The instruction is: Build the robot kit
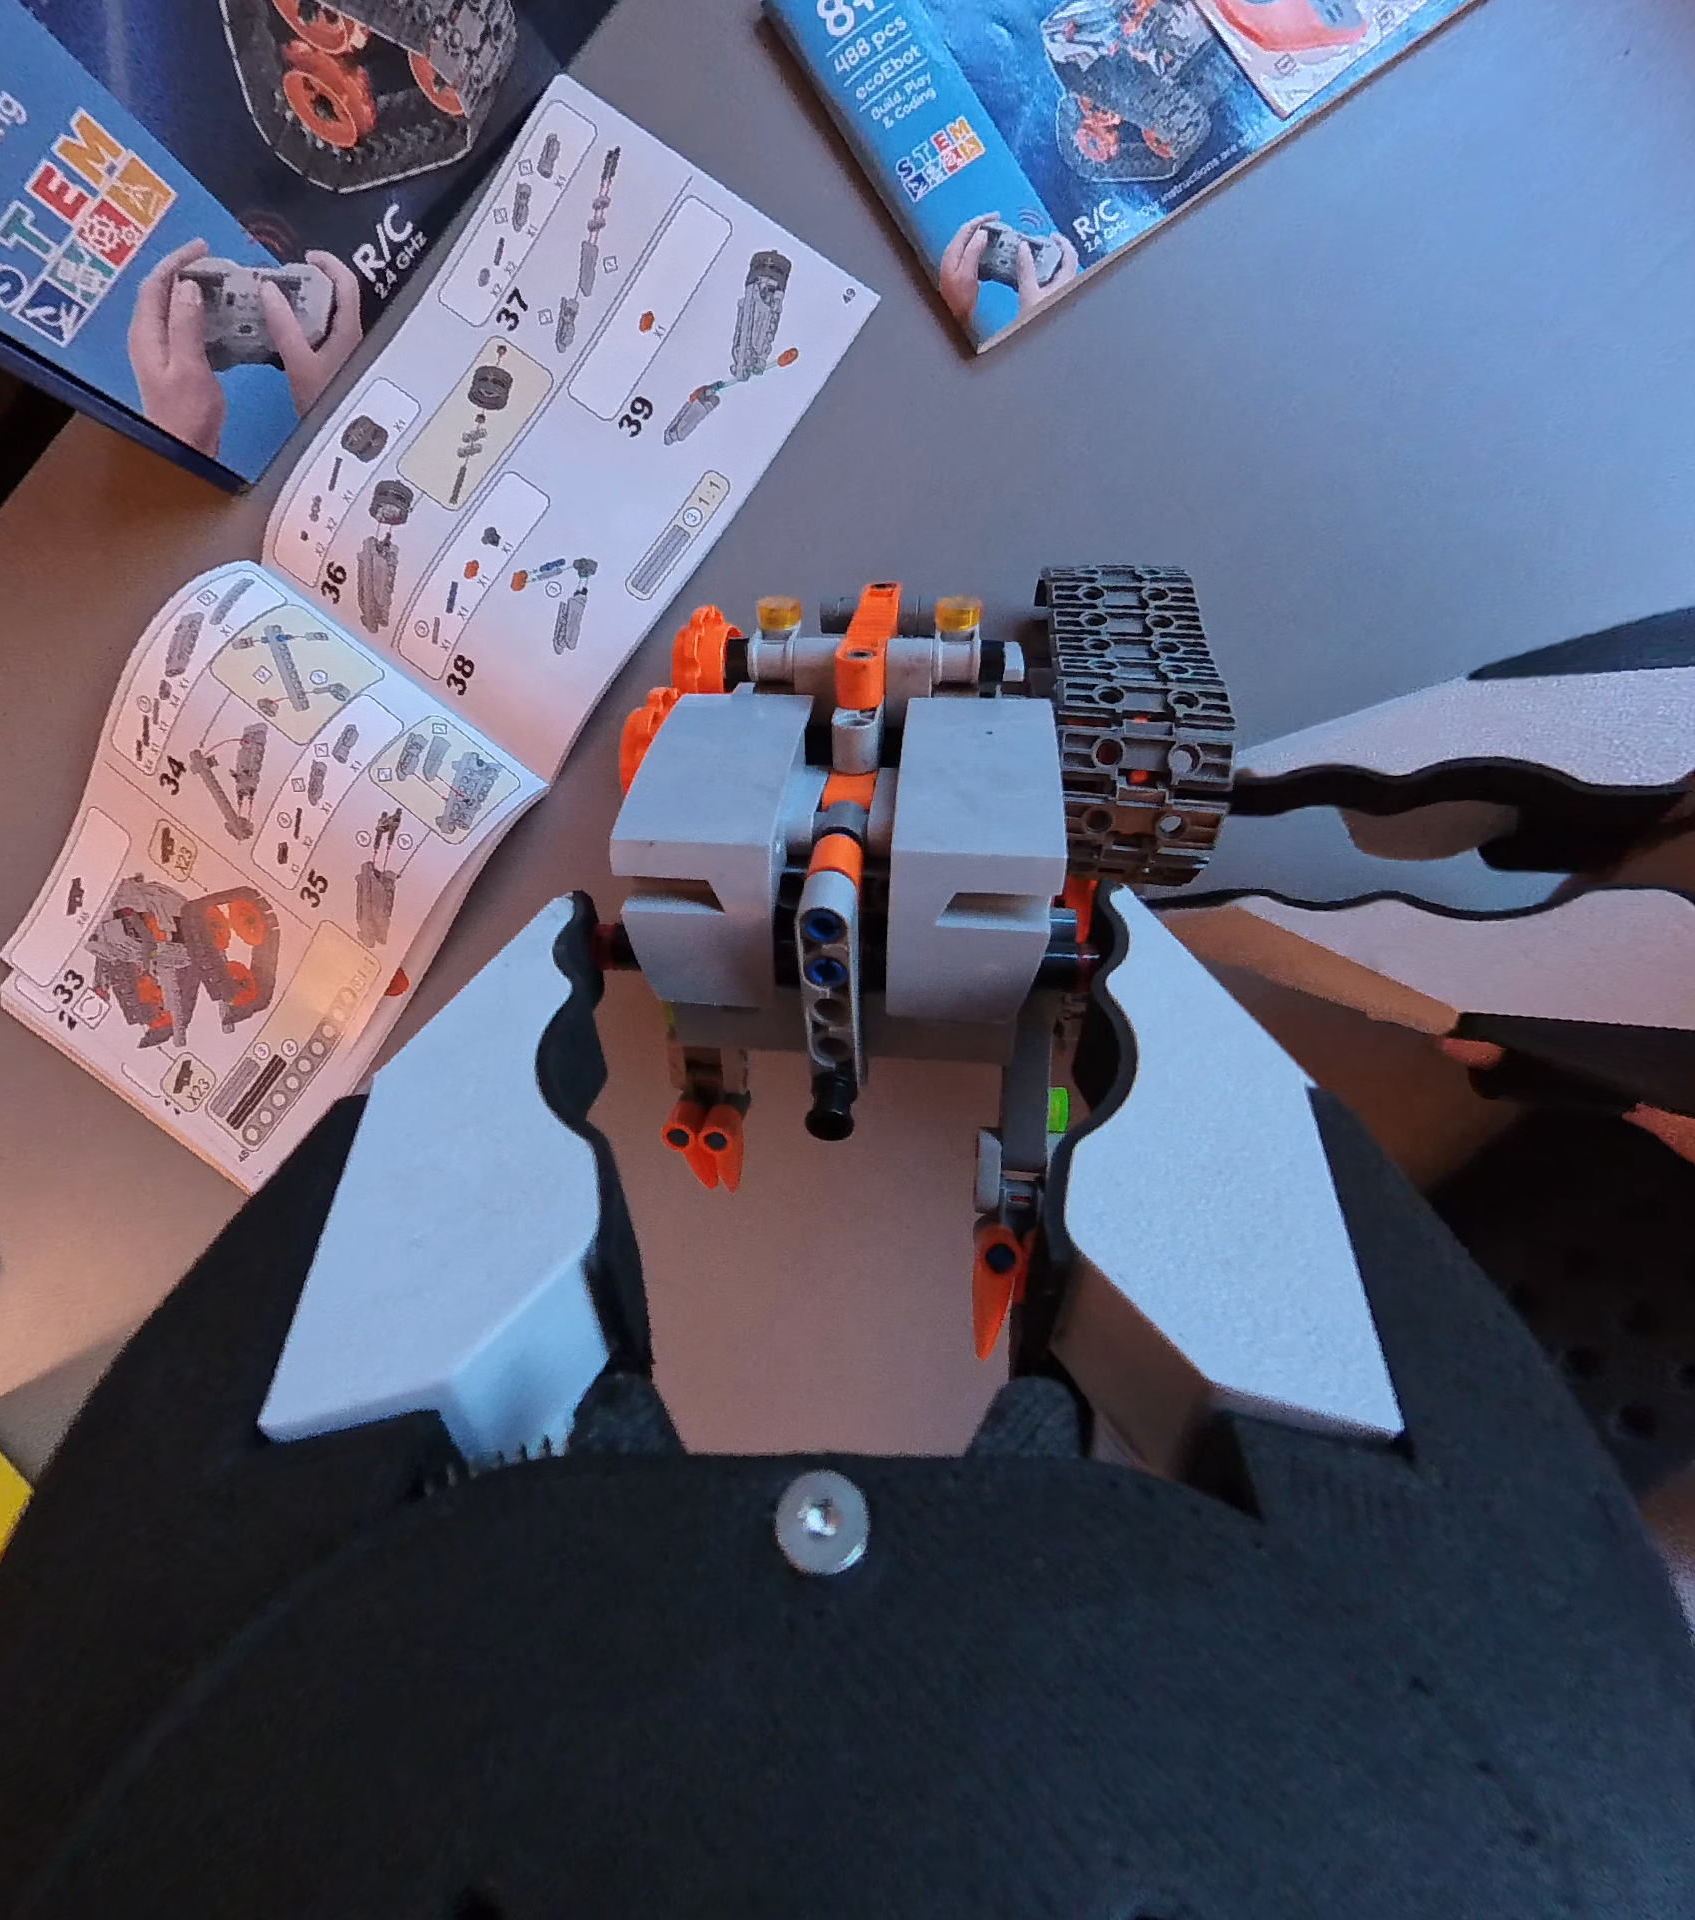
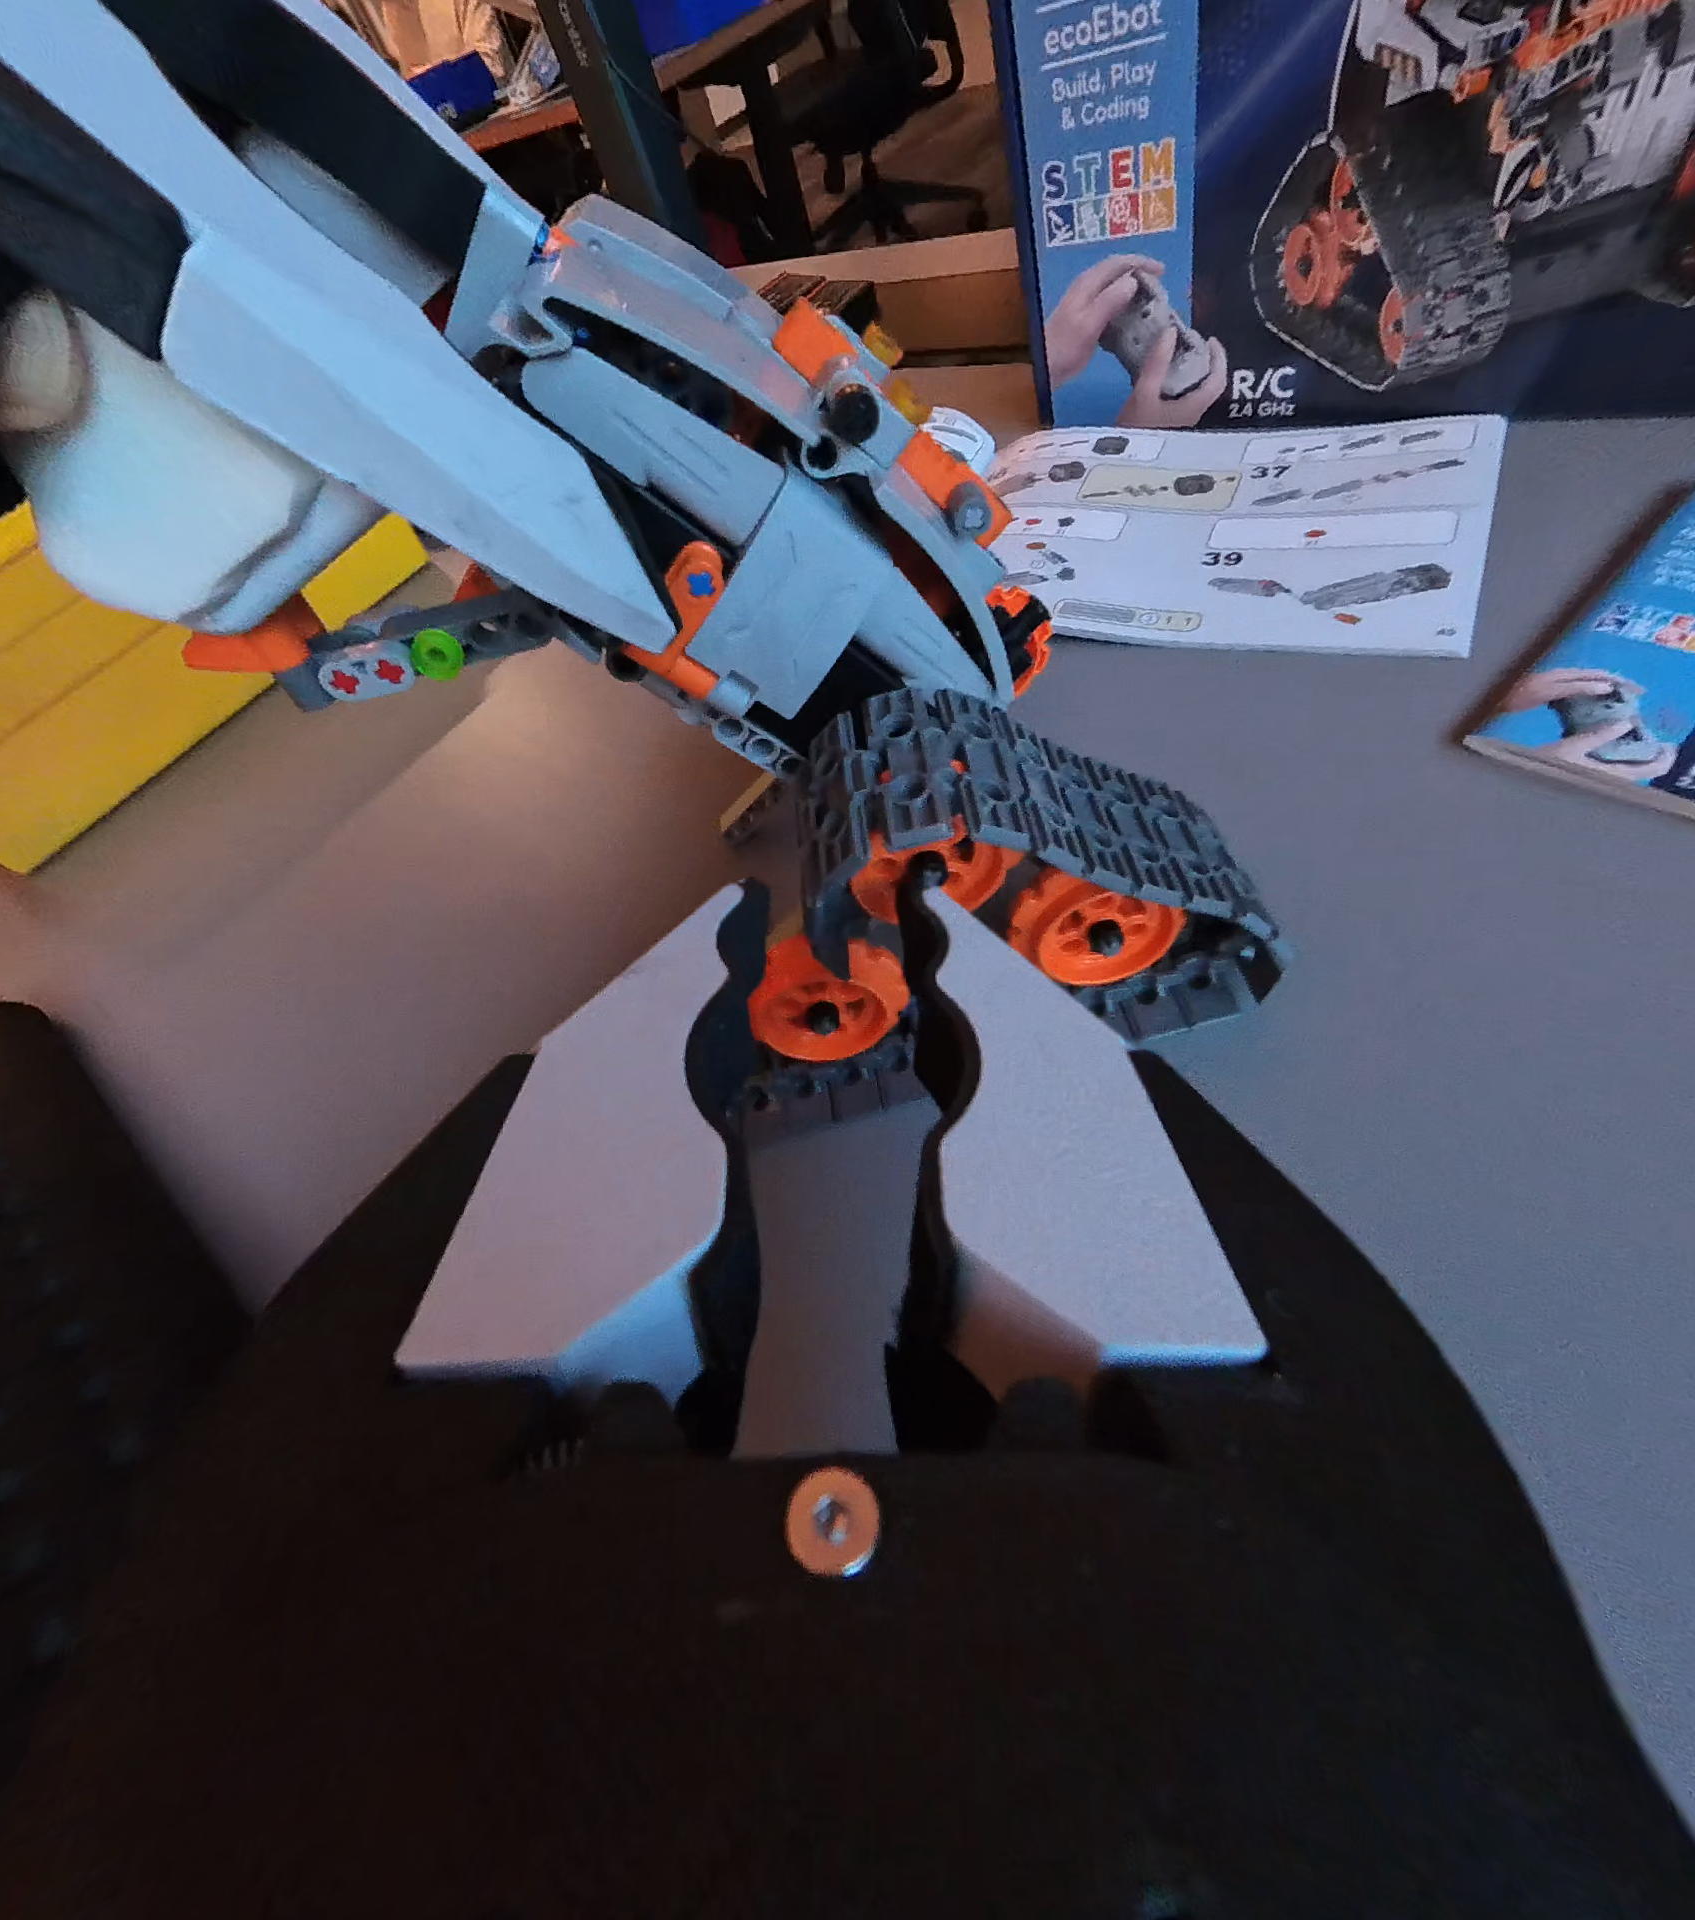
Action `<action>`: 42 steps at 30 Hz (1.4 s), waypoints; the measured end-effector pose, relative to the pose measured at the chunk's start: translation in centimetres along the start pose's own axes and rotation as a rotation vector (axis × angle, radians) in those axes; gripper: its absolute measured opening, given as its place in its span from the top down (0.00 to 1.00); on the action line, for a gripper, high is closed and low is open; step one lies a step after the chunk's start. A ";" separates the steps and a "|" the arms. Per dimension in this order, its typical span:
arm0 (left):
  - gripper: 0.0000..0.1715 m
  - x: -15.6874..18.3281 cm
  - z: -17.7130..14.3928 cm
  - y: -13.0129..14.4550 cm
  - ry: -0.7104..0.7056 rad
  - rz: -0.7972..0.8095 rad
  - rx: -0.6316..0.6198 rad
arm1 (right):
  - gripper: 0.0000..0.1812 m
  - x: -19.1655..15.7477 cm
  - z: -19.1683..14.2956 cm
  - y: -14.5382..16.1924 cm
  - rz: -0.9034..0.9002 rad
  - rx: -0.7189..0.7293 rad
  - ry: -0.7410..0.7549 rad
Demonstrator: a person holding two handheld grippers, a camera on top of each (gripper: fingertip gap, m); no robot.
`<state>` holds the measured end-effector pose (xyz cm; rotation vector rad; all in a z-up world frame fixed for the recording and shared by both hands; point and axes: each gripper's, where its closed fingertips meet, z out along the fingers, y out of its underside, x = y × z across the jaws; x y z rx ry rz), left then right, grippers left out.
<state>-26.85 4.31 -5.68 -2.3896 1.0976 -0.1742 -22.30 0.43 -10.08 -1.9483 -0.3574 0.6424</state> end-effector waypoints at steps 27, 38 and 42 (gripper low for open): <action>0.46 0.2 0.1 -0.1 -0.038 -0.002 -0.002 | 0.97 -1.1 -3.2 -5.2 0.727 0.163 -0.502; 0.47 0.2 0.3 -0.5 -0.033 -0.024 0.015 | 0.97 -2.2 -3.6 -6.1 0.683 0.112 -0.513; 0.47 0.2 0.4 -0.5 -0.033 -0.026 0.023 | 0.97 -2.1 -3.7 -5.1 0.650 0.103 -0.476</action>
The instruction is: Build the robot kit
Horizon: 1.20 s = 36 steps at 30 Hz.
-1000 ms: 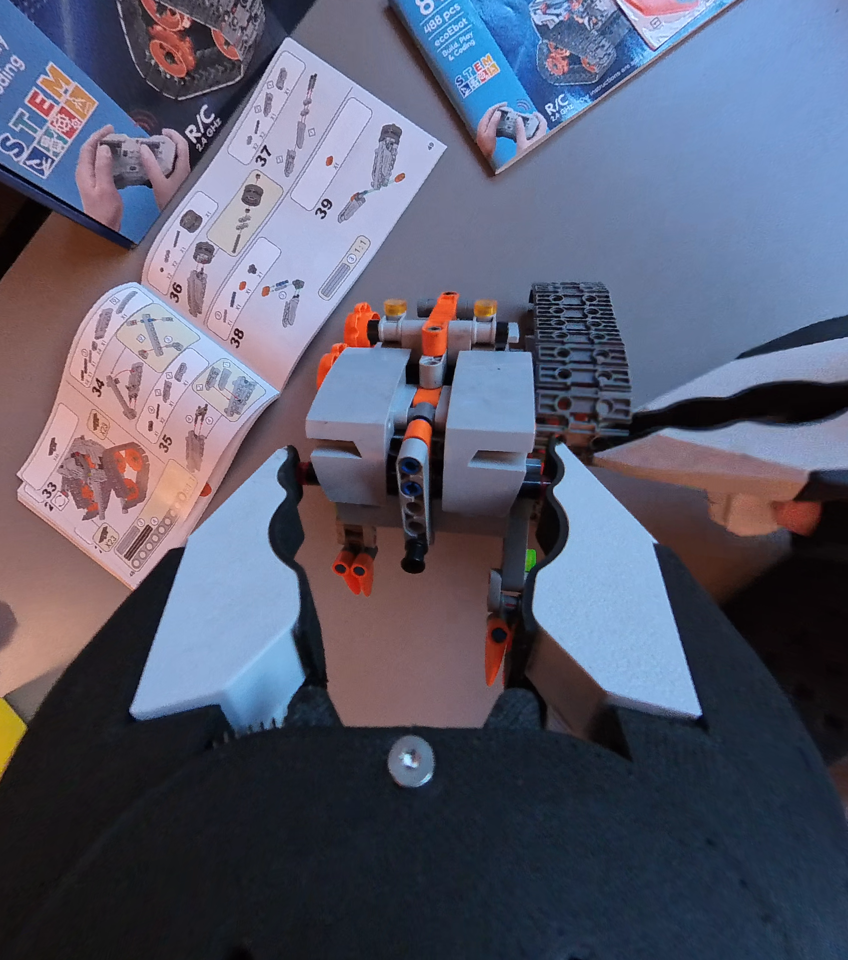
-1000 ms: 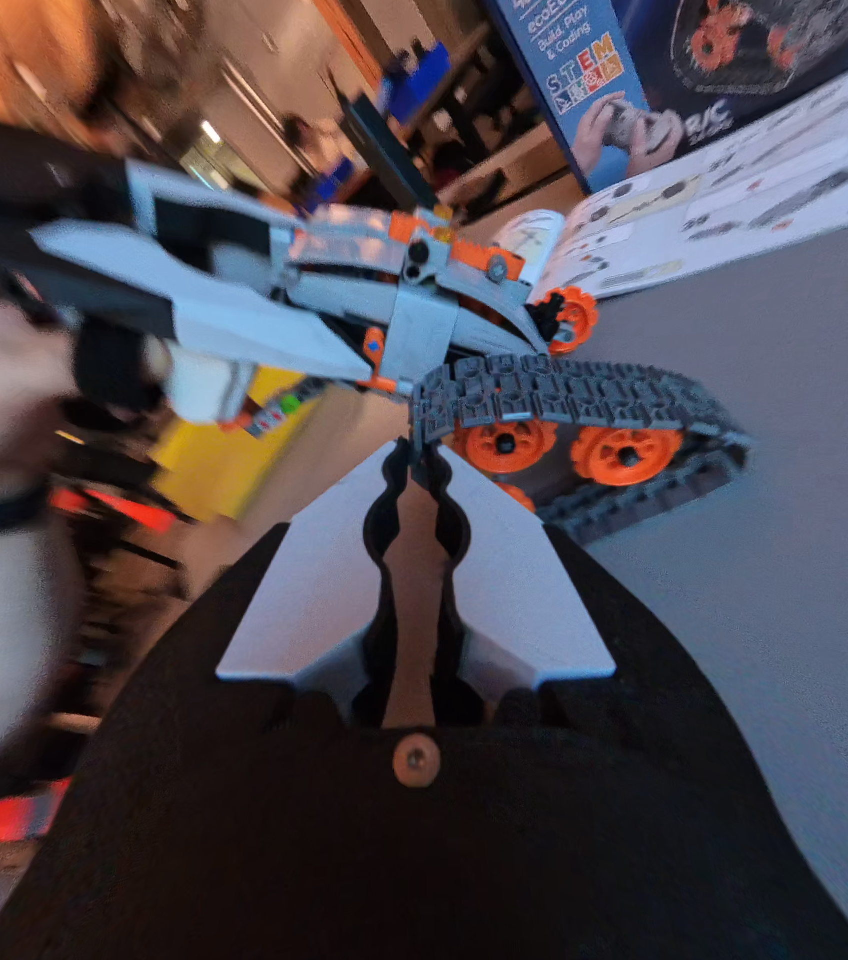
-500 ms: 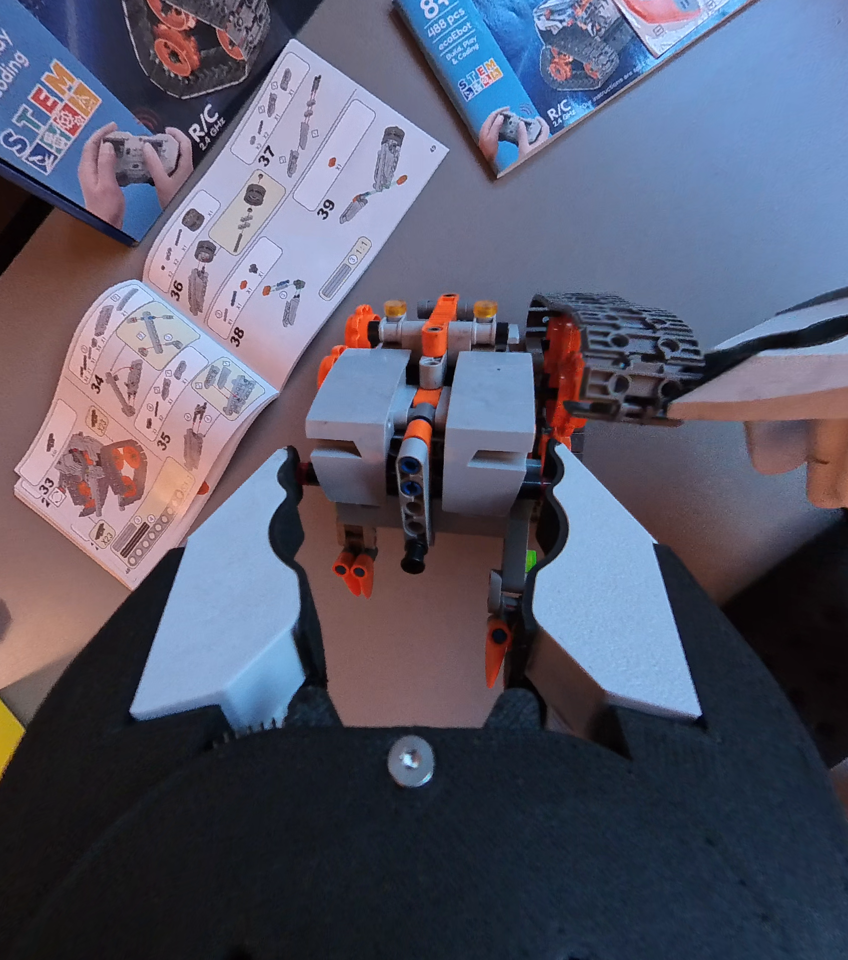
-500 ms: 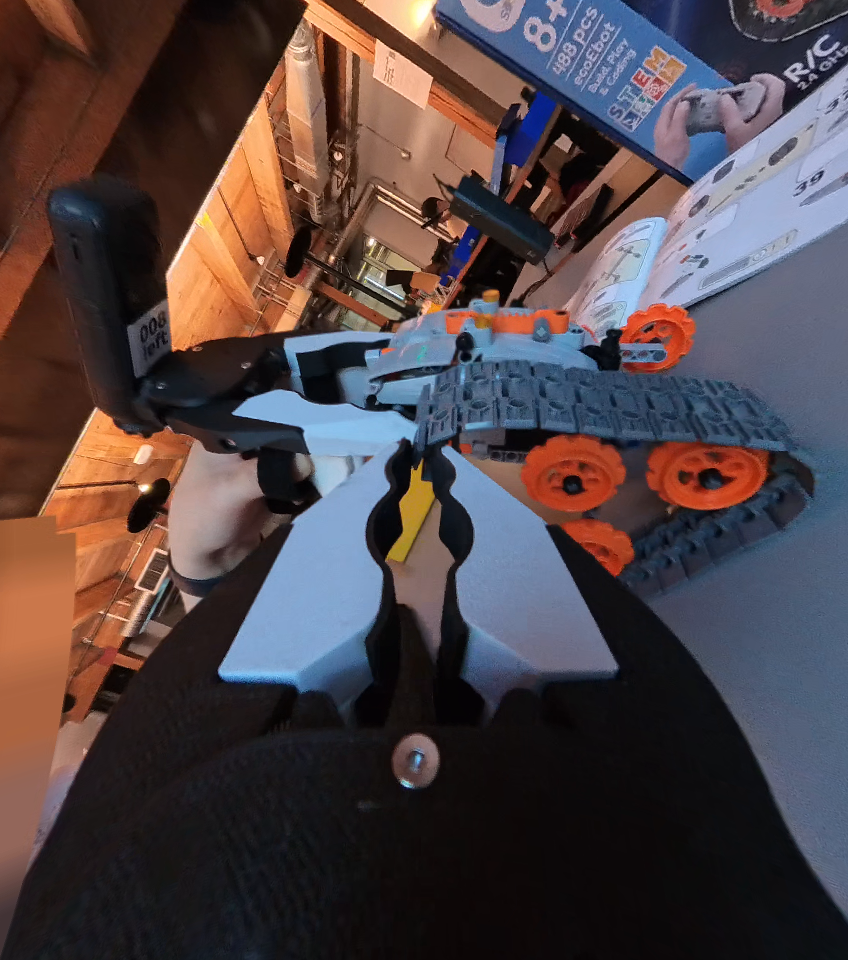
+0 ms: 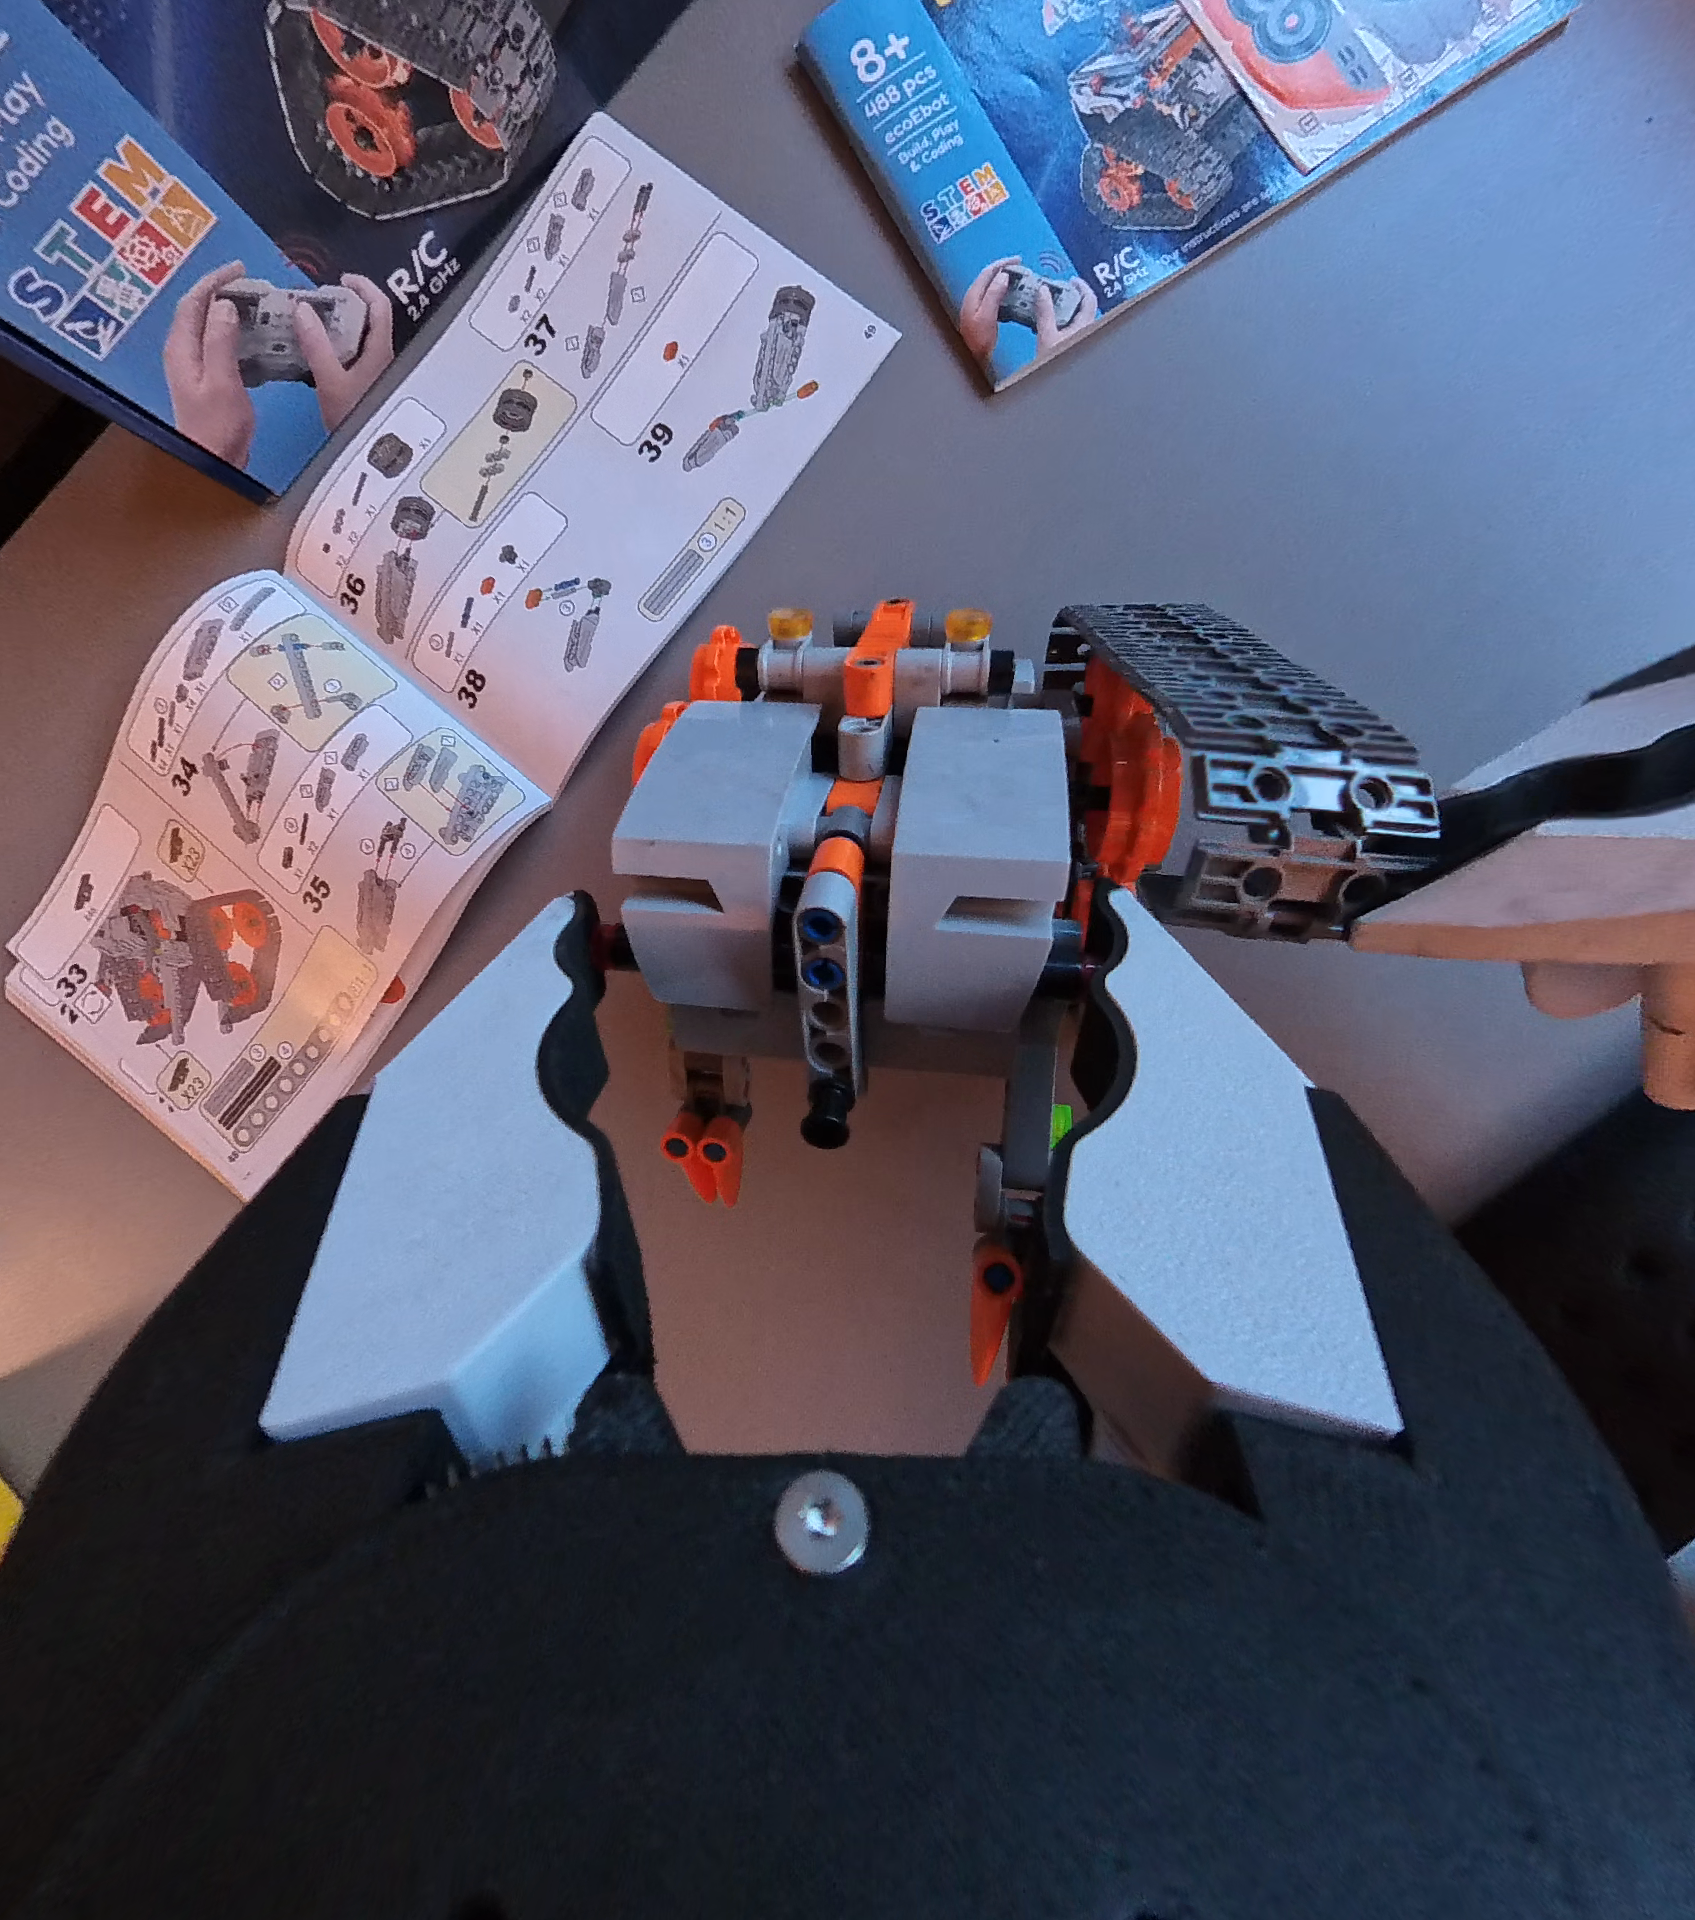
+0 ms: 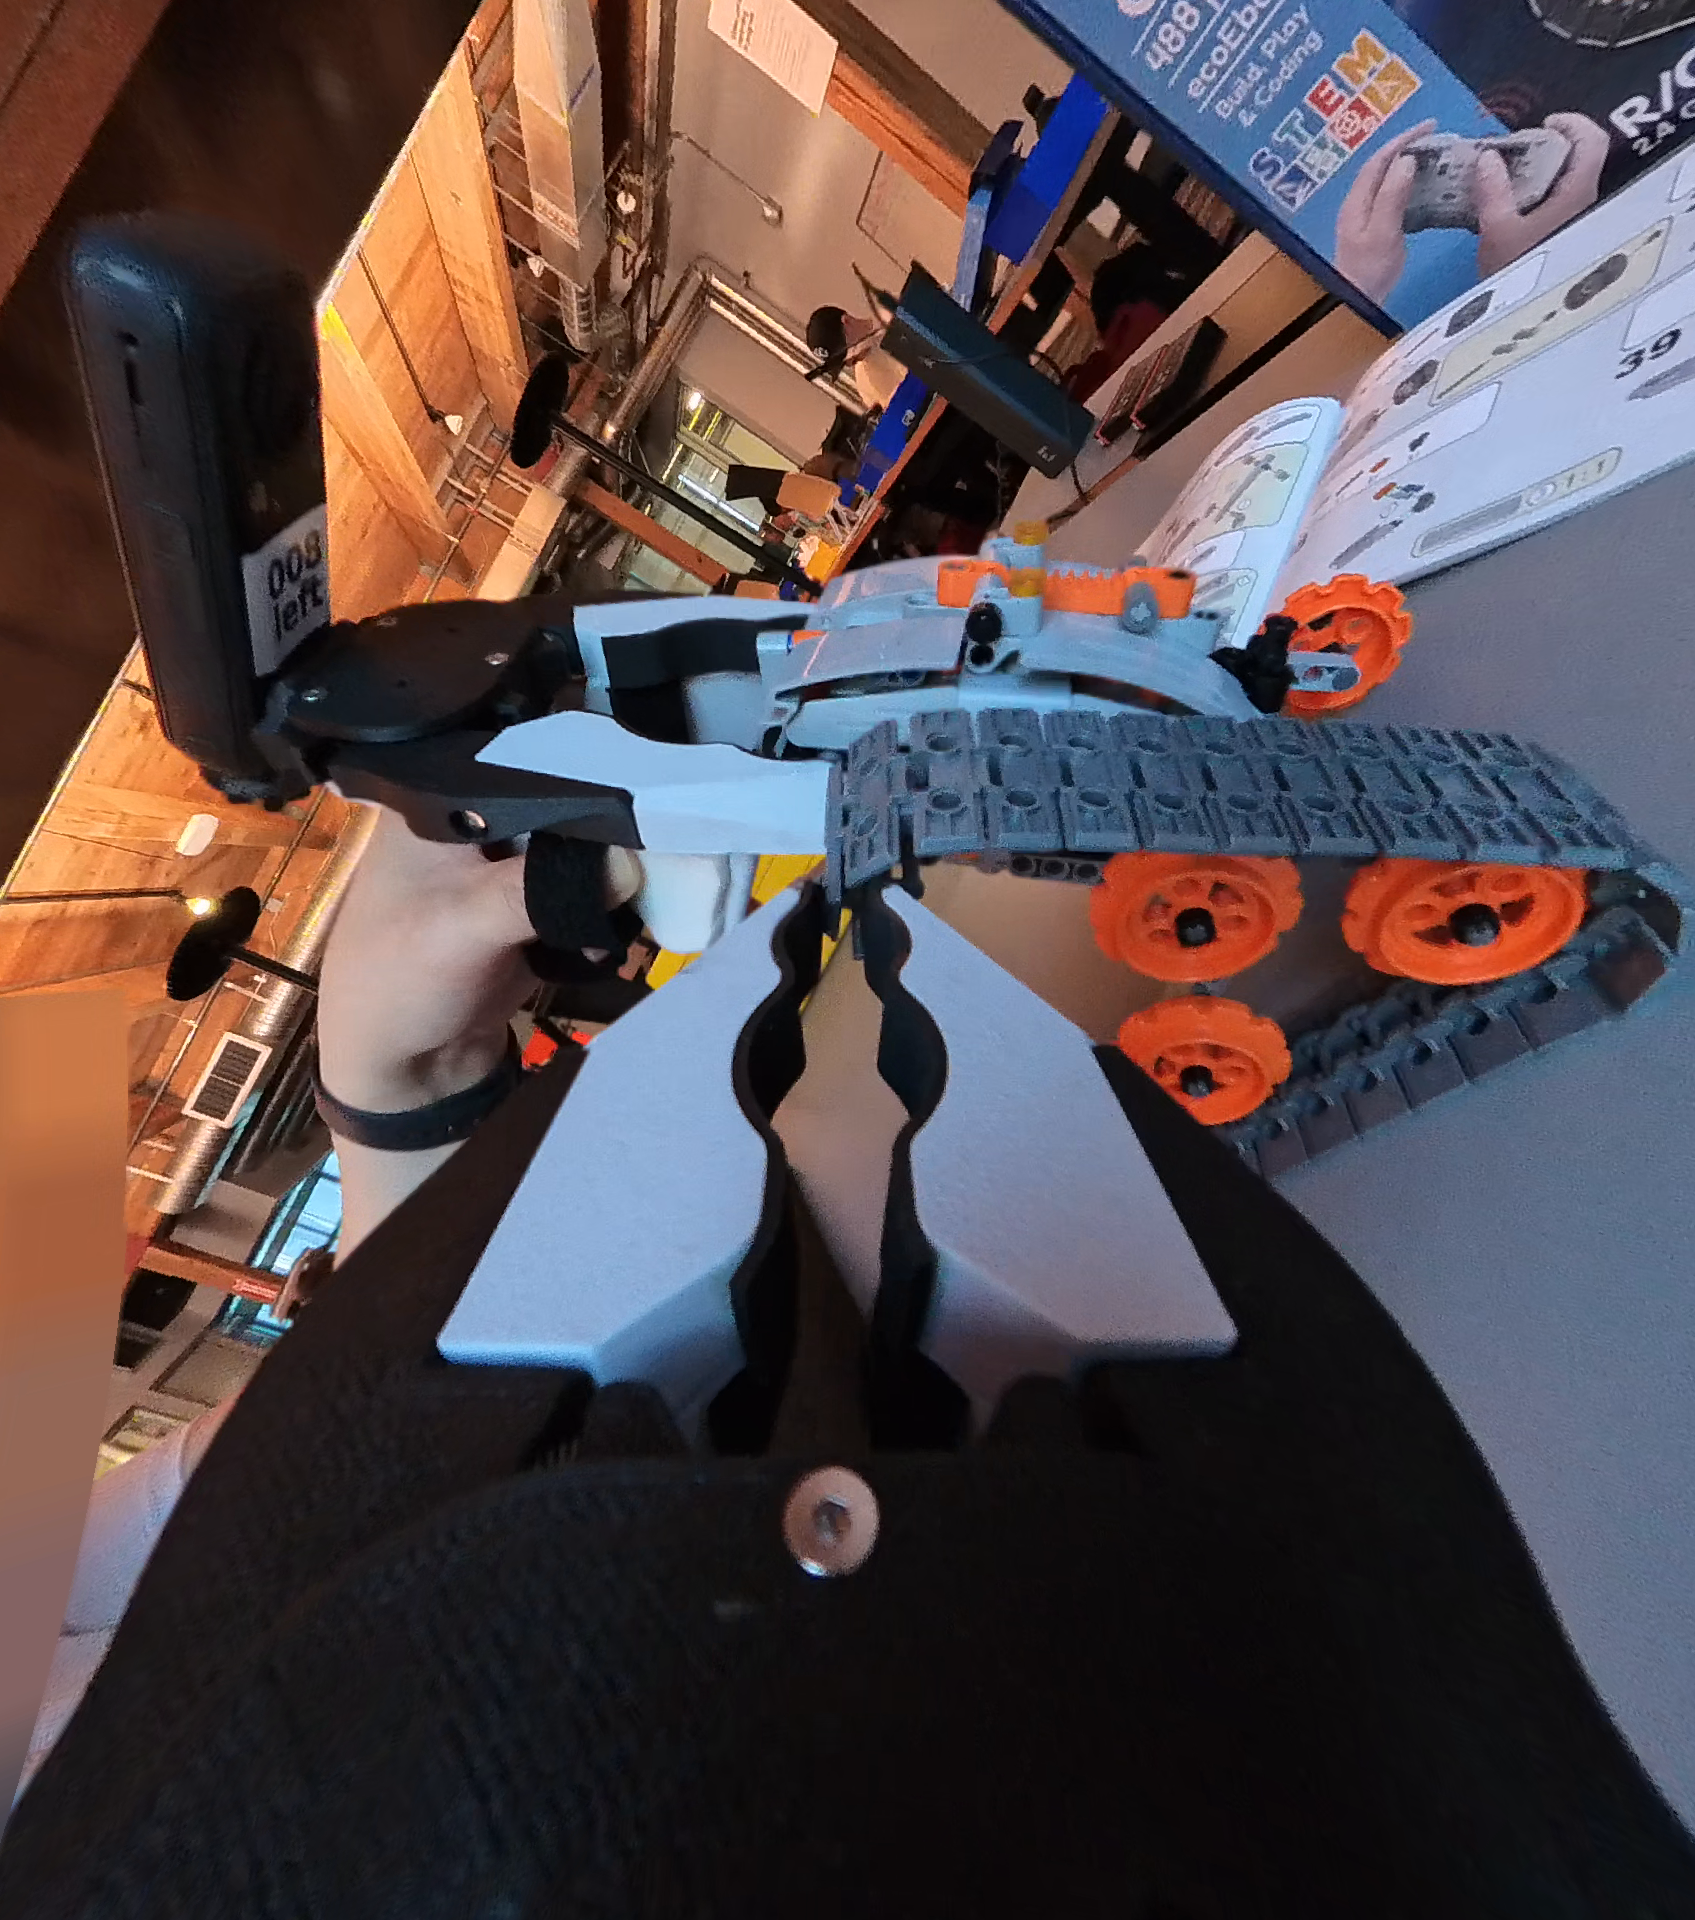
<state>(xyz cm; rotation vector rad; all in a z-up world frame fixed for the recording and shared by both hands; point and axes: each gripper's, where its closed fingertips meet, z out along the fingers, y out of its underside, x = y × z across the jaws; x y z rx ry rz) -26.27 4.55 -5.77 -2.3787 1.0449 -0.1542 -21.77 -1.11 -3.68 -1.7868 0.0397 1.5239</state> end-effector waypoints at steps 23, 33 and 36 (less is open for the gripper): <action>0.46 0.0 0.0 -0.1 0.011 0.013 0.020 | 0.97 3.6 1.9 6.4 -0.281 -0.234 0.167; 0.46 0.0 0.1 -0.2 0.007 0.017 0.029 | 0.99 6.0 1.4 7.0 -0.420 -0.320 0.345; 0.46 0.1 0.1 -0.3 0.007 0.019 0.038 | 0.99 6.1 1.4 7.0 -0.410 -0.314 0.335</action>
